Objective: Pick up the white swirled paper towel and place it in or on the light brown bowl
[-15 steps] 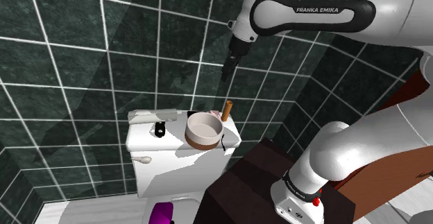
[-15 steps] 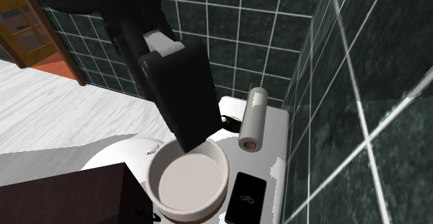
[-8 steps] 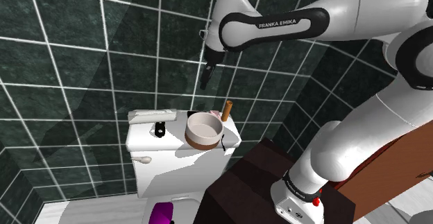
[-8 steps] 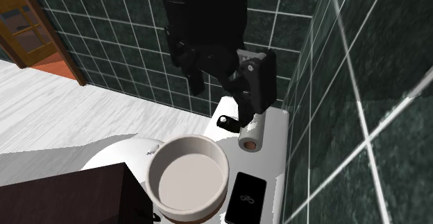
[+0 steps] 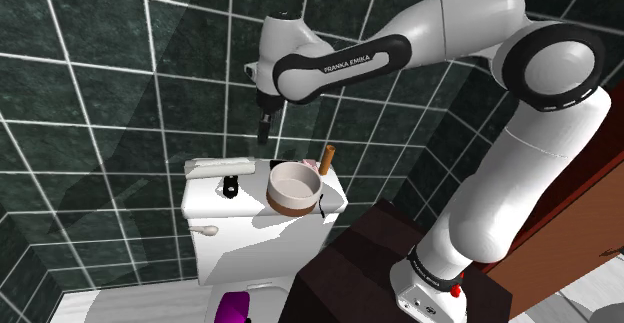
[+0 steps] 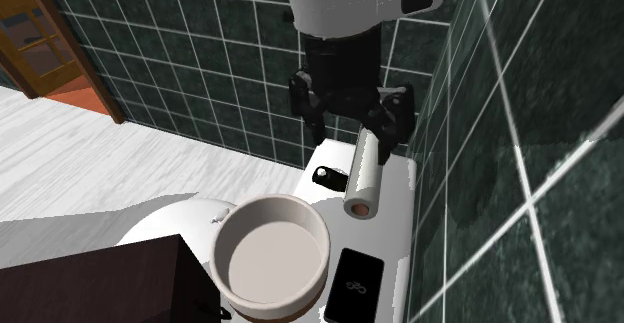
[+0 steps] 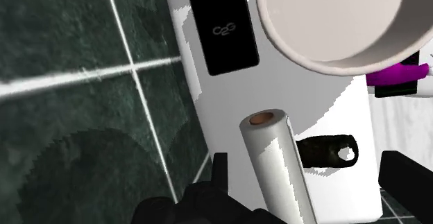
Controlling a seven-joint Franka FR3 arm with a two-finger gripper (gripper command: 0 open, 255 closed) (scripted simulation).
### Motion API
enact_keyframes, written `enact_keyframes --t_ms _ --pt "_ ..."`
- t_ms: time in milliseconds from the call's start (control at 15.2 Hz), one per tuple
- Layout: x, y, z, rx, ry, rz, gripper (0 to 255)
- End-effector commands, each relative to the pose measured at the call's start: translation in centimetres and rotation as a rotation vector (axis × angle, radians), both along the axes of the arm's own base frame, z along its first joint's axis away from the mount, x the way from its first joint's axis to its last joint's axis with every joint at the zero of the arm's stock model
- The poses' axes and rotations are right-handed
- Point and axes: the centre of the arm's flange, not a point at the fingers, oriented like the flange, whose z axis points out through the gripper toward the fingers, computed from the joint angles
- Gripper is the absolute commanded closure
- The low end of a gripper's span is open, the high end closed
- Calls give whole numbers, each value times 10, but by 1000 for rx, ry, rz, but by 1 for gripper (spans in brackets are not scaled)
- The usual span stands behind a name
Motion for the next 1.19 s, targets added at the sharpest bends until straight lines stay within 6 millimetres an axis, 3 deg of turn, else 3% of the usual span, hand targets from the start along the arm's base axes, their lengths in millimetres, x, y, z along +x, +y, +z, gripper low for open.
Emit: enact_keyframes --t_ms 0,594,1122 --pt "12 19 -16 -24 -4 55 0" --pt "52 100 -100 -131 -16 292 0" --pt "59 93 -138 -131 -16 292 0"
